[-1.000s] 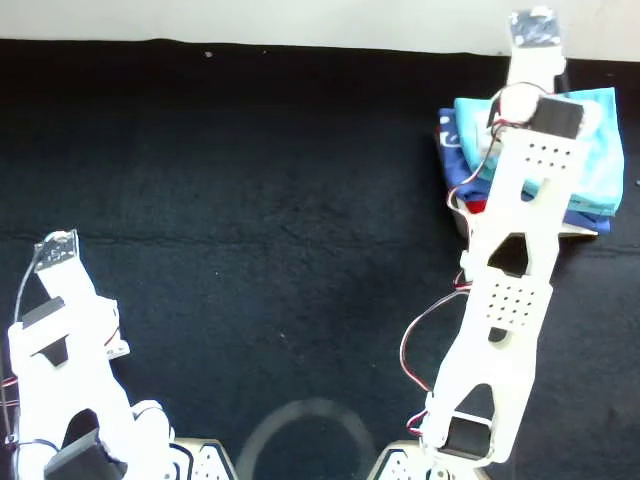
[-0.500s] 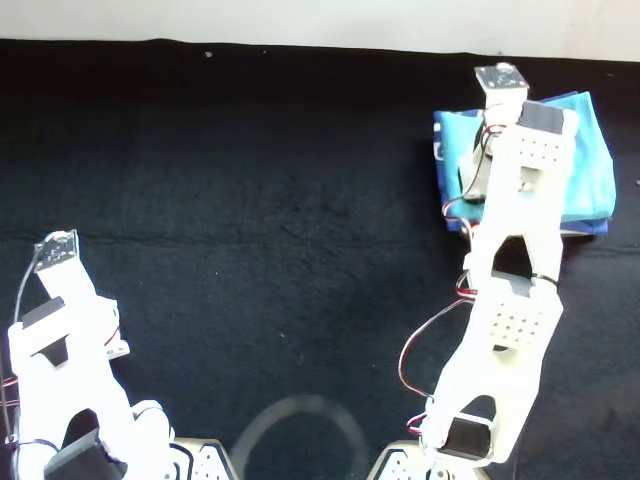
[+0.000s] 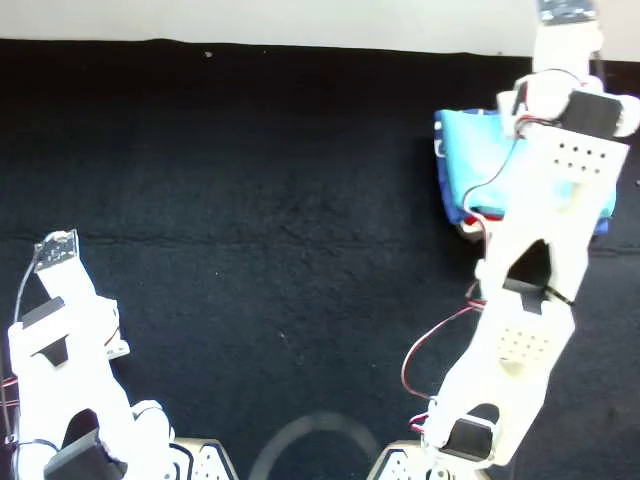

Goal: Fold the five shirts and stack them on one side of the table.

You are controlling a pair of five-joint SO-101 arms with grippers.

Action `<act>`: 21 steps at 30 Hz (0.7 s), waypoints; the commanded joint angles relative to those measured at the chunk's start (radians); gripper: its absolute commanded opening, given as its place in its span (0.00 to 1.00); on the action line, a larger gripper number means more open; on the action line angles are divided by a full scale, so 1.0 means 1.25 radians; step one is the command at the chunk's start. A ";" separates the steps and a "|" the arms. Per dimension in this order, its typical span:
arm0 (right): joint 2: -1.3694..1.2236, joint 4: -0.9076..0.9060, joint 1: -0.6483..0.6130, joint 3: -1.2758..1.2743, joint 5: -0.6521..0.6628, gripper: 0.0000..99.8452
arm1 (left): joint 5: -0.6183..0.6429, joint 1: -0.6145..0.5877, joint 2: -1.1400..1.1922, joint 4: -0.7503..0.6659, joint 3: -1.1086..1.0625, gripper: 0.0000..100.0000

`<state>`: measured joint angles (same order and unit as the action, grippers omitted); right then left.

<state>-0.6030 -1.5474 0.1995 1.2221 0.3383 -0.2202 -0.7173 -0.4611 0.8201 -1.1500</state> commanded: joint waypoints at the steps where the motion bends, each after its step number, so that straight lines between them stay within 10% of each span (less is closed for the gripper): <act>1: -0.080 0.188 0.064 0.010 0.005 0.01 | -0.005 -0.001 -0.007 -0.012 -0.004 0.01; 16: -0.376 0.482 0.123 0.034 -0.007 0.01 | -0.005 -0.001 -0.007 -0.012 -0.006 0.01; 21: -0.357 0.465 0.133 0.083 -0.168 0.01 | -0.005 -0.001 -0.007 -0.012 -0.006 0.01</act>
<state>-1.0925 -0.9628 0.3406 1.2421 0.2478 -0.2202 -0.7173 -0.4611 0.8201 -1.1515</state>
